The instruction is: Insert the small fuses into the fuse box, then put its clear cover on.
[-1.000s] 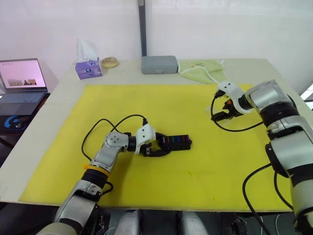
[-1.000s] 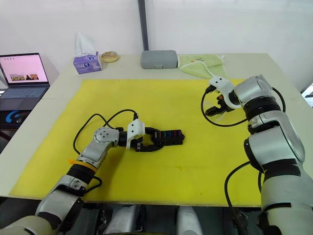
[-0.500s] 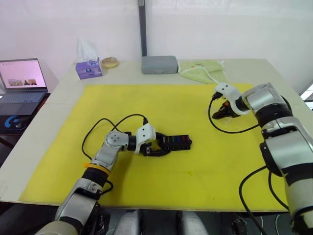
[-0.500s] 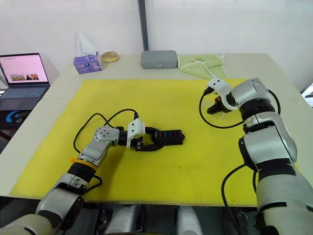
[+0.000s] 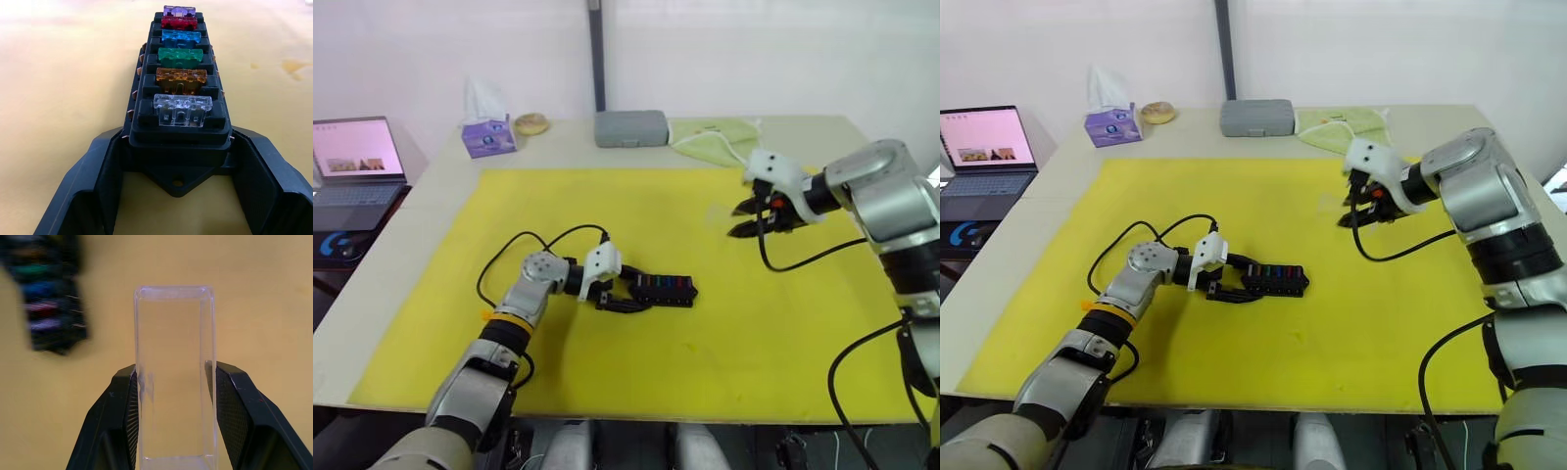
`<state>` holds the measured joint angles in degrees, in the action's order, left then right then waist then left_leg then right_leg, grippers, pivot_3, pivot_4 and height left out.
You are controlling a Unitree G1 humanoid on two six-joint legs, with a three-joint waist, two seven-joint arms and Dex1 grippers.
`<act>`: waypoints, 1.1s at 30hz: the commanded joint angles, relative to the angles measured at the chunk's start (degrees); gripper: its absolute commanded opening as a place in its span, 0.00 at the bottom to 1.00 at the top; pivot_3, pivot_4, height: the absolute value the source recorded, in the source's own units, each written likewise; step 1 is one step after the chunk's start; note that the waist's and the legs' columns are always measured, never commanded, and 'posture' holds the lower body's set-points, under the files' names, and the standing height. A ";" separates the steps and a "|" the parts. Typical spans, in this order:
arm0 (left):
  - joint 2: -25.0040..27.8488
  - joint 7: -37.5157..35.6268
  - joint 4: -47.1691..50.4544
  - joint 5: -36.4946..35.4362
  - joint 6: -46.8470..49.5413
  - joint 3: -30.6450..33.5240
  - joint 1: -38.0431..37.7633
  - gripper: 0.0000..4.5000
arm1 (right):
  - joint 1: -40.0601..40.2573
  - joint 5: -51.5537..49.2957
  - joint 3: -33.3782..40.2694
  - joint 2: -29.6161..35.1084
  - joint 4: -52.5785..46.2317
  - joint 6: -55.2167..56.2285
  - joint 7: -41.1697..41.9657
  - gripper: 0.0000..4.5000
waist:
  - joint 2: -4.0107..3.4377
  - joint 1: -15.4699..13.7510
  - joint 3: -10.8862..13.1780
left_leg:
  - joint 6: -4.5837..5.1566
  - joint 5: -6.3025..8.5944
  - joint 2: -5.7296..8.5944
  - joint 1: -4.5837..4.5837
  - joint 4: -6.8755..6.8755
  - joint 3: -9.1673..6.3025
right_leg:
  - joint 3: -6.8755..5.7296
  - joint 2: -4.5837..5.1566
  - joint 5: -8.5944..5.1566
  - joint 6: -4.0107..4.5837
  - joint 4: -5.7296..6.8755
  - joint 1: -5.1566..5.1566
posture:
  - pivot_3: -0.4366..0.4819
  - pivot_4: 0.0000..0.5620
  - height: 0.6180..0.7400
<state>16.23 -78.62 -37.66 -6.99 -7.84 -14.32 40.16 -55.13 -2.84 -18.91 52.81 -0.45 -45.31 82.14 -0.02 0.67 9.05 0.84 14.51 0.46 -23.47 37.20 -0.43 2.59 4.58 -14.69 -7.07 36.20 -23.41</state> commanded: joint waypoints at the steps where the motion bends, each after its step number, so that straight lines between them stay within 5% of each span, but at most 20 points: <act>1: -0.23 -3.94 -3.25 1.53 -1.51 -2.36 1.85 0.57 | -2.11 -3.04 -0.75 -2.35 -10.45 -6.95 -0.98 0.36 | 0.00 0.07 0.00 | 0.00 0.00 0.00 0.00 0.00 -0.02 | -0.01 0.00 0.00 0.00 0.01 -0.01 | 0.48 0.27 1.00; 11: -2.03 -4.49 -8.75 3.13 -5.26 -2.22 4.27 0.57 | -6.72 -4.93 -7.61 -9.52 -16.61 -23.30 -10.29 0.36 | 0.09 -0.09 0.05 | 0.00 0.00 -0.03 -0.08 0.02 -0.08 | 0.00 0.21 0.00 0.02 -0.07 -0.02 | 0.48 0.27 1.00; 18: -2.70 -3.78 -9.32 2.84 -5.55 -1.73 3.68 0.57 | -7.57 -8.37 -12.47 -7.74 -22.44 -31.55 -14.03 0.36 | 0.09 -0.38 0.05 | -0.01 0.00 -0.04 -0.08 0.02 -0.13 | -0.05 0.25 0.00 0.02 -0.08 0.01 | 0.48 0.27 1.00; 33: -3.97 -3.67 -8.80 2.73 -5.96 -1.92 2.72 0.57 | -6.85 -9.76 -17.29 -7.89 -20.48 -27.83 -18.87 0.36 | 0.09 -0.27 0.05 | -0.01 0.00 0.02 -0.08 0.03 -0.11 | -0.06 0.28 0.00 0.02 -0.09 0.03 | 0.48 0.27 1.00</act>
<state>13.65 -82.04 -46.10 -5.36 -14.08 -14.70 44.57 -61.17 -12.15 -37.13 45.35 -20.63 -73.34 63.93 0.07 0.40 9.10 0.83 14.52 0.48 -23.55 37.23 -0.54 2.53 4.86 -14.69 -7.05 36.12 -23.39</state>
